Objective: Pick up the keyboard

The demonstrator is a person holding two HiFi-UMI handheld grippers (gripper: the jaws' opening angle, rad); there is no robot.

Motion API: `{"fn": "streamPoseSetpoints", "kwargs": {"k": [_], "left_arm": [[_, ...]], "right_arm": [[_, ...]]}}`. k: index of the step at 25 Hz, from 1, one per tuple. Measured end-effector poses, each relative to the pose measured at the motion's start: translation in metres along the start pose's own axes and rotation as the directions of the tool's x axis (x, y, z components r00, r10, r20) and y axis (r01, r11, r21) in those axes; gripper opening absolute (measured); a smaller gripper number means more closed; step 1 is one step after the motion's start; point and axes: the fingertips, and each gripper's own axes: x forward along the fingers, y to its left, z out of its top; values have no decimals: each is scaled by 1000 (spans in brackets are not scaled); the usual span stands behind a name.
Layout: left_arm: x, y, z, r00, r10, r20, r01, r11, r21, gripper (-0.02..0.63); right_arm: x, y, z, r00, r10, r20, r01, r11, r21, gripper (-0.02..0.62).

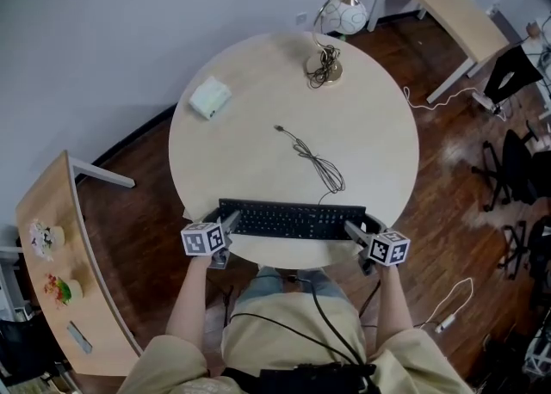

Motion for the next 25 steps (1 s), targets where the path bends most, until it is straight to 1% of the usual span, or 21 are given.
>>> {"fn": "streamPoseSetpoints", "kwargs": {"k": [2, 4, 7, 9, 12, 13, 15, 18, 21, 23, 25], "left_arm": [[-9, -9, 39, 996, -3, 92, 0, 1000, 27, 278], [-23, -22, 78, 984, -13, 177, 0, 997, 73, 278], [-50, -46, 132, 952, -35, 303, -10, 989, 146, 278], [-70, -61, 164, 920, -40, 390, -30, 985, 171, 278], [-98, -87, 203, 858, -53, 512, -54, 980, 192, 279], [-106, -95, 214, 837, -61, 543, -59, 978, 201, 279], [-123, -111, 232, 801, -78, 594, -68, 973, 220, 279], [-150, -132, 257, 743, -97, 662, -99, 963, 252, 279], [-177, -152, 278, 685, -113, 720, -153, 944, 293, 279], [-191, -163, 288, 653, -122, 747, -192, 928, 319, 279], [-201, -171, 295, 627, -132, 768, -223, 914, 339, 281]], "right_arm": [[-3, 11, 36, 997, 8, 77, -3, 998, -60, 328], [-11, 23, 74, 986, 17, 167, 2, 993, -114, 328], [-32, 43, 135, 948, 35, 315, 21, 985, -171, 327], [-47, 58, 173, 915, 47, 401, 40, 978, -205, 327], [-74, 78, 228, 848, 64, 526, 79, 966, -246, 327], [-83, 84, 243, 830, 67, 554, 103, 957, -270, 327], [-100, 96, 269, 802, 76, 593, 148, 936, -320, 327], [-124, 115, 295, 764, 98, 638, 197, 906, -374, 327], [-148, 132, 313, 714, 114, 690, 236, 889, -392, 327], [-158, 139, 322, 687, 120, 716, 258, 882, -394, 327], [-164, 140, 327, 667, 119, 735, 269, 882, -387, 327]]}}
